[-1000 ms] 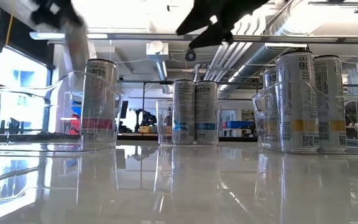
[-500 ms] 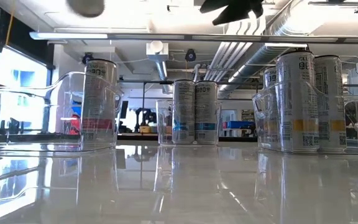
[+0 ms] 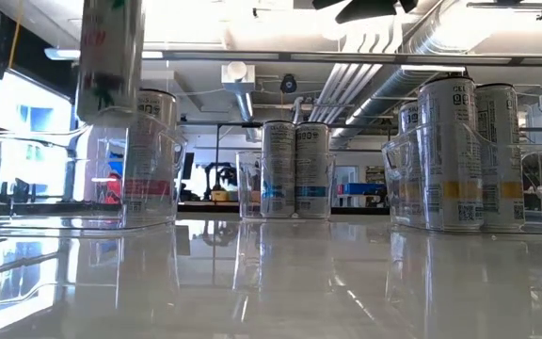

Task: Sort soda cans
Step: Put the top left white-pink soda can into the bottom left transparent bin

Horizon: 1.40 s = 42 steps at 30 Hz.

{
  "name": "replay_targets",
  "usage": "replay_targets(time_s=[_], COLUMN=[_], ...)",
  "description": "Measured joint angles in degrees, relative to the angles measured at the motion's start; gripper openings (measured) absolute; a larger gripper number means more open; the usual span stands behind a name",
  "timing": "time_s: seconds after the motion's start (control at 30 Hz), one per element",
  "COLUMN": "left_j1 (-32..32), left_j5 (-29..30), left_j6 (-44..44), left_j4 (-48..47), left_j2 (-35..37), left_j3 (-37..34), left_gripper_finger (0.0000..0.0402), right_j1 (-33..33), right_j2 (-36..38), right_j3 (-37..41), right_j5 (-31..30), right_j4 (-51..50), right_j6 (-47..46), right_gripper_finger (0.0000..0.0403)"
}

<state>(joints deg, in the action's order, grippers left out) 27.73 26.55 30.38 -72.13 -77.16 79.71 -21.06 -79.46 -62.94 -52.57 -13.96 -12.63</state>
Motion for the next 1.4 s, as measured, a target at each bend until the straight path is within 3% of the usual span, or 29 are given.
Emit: replay_targets(time_s=[0.17,0.43,0.7,1.17,1.4], left_j1=[-0.35,-0.32,-0.81,-3.45,-5.73], left_j5=[-1.72,-1.22,0.49,-1.79,-5.47], left_j6=[4.37,8.20,9.91,6.41,4.44], left_j4=[4.80,22.70,34.07,40.68,39.18], left_j2=[3.12,8.07,9.33,9.22,11.56], left_j3=[-9.43,-23.25,-31.93,-34.37,-31.06], left_gripper_finger=[0.0239,0.0239,0.0247,0.0291,0.0329], right_j1=[0.00,0.00,0.00,0.04,0.07], right_j2=[0.00,0.00,-0.02,-0.04,-0.04], right_j3=[0.00,0.00,0.01,0.02,0.02], right_j5=[0.01,0.00,0.00,0.32,0.48], right_j4=[0.01,0.03,0.32,1.31,1.31], right_j6=[-0.41,-0.39,-0.40,-0.40,-0.40], right_gripper_finger=[0.0330,0.0330,0.0330,0.0330,0.0330])
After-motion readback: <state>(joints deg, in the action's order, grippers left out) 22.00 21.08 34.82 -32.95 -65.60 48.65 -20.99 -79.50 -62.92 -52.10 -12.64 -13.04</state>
